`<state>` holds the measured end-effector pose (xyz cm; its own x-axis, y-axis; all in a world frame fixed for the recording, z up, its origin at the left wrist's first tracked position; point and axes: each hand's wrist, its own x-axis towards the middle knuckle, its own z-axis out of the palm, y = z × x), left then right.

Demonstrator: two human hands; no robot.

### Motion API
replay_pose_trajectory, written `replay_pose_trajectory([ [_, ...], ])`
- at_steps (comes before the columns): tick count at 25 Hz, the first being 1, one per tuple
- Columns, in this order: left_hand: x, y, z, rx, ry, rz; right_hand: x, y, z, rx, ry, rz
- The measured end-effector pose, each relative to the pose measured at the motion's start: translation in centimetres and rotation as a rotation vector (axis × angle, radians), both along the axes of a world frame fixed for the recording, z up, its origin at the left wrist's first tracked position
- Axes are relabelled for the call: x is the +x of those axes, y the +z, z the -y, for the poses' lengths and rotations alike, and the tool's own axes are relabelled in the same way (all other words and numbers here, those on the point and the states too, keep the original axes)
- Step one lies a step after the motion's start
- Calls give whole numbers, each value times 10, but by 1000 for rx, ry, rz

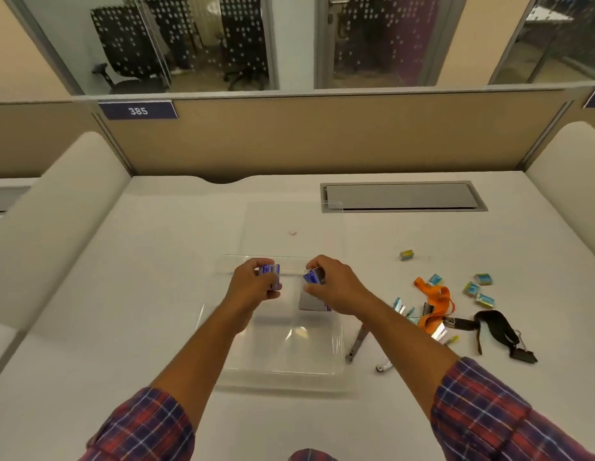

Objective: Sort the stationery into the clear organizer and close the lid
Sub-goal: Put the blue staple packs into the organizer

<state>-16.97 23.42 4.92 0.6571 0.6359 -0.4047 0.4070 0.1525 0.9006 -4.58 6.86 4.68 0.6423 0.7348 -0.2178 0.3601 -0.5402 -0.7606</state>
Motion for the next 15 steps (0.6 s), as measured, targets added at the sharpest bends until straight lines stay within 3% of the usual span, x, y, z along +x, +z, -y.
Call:
replay_pose_trajectory([
  [4, -23, -3, -41, 5, 56, 39, -27, -12, -63, -130, 214, 268],
  [8, -33, -9, -69, 187, 32, -53, -42, -29, -96, -332, 354, 424],
  [15, -21, 0, -72, 604, -268, -102, -34, -32, -97, -355, 322, 233],
])
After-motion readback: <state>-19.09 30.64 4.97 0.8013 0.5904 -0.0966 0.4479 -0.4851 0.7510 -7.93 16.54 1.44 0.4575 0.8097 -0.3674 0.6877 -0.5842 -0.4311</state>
